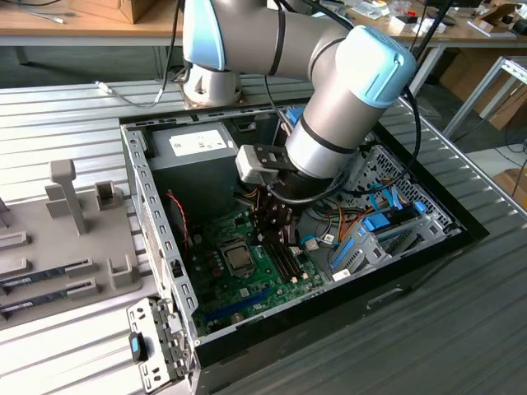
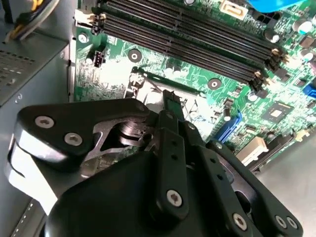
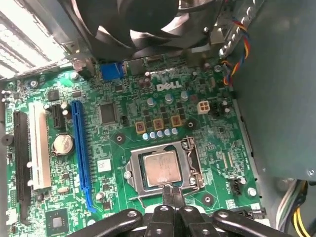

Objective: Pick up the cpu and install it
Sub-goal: 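Close the cpu cover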

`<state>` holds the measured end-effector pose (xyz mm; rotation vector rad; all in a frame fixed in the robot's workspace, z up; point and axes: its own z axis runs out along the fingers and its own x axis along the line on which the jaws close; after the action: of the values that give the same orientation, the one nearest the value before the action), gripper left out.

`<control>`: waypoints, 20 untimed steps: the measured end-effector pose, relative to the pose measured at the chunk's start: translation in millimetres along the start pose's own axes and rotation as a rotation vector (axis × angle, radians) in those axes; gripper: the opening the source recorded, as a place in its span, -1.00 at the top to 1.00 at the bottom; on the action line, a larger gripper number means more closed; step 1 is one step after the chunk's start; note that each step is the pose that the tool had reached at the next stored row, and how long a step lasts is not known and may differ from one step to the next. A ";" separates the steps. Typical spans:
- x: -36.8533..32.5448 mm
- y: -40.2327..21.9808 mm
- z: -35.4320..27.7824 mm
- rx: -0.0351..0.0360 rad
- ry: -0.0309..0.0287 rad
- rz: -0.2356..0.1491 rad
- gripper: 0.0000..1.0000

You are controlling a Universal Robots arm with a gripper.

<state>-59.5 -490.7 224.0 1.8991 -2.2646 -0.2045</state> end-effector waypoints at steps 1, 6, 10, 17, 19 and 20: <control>9.8 -1.8 2.0 0.0011 0.0055 -0.023 0.79; 9.9 -4.7 14.0 0.0018 0.0087 -0.033 0.79; 10.6 -6.0 18.8 0.0018 0.0088 -0.033 0.79; 22.6 -8.7 21.5 0.0019 0.0088 -0.034 0.79; 25.3 -9.3 21.9 0.0019 0.0090 -0.035 0.79; 25.4 -9.5 22.0 0.0019 0.0090 -0.035 0.79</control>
<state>-59.6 -517.6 201.7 1.9379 -2.2279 -0.1982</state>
